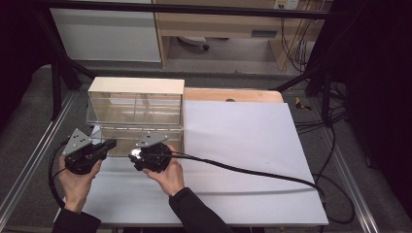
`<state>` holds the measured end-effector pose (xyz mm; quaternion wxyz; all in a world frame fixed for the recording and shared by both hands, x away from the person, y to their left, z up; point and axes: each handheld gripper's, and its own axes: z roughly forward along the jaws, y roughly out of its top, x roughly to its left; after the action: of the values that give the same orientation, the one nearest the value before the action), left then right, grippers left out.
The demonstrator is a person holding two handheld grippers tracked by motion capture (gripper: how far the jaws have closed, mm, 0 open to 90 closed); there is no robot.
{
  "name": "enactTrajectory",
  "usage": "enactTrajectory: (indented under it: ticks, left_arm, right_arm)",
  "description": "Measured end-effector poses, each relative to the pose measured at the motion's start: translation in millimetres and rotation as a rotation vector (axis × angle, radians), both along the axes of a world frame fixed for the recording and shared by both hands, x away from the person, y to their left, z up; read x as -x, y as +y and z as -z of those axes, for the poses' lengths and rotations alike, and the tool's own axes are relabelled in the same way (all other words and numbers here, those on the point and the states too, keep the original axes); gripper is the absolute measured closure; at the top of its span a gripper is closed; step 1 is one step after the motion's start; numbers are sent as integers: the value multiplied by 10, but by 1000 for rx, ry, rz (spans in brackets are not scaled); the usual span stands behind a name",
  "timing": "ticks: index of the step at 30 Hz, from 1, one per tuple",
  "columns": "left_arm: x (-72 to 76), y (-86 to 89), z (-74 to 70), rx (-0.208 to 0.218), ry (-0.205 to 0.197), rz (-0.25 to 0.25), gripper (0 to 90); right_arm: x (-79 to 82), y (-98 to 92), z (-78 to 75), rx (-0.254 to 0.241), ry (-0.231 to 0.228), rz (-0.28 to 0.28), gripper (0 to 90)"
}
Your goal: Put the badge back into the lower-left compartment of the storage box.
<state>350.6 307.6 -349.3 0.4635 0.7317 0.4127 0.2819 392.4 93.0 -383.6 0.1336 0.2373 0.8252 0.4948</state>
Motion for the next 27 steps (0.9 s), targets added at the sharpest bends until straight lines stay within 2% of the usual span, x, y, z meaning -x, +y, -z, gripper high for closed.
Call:
enactTrajectory:
  ticks: [27]
  left_arm:
    - [-3, 15, -4, 2, -7, -2, 897]
  right_arm:
    - [-175, 283, 70, 3, -23, 0, 469]
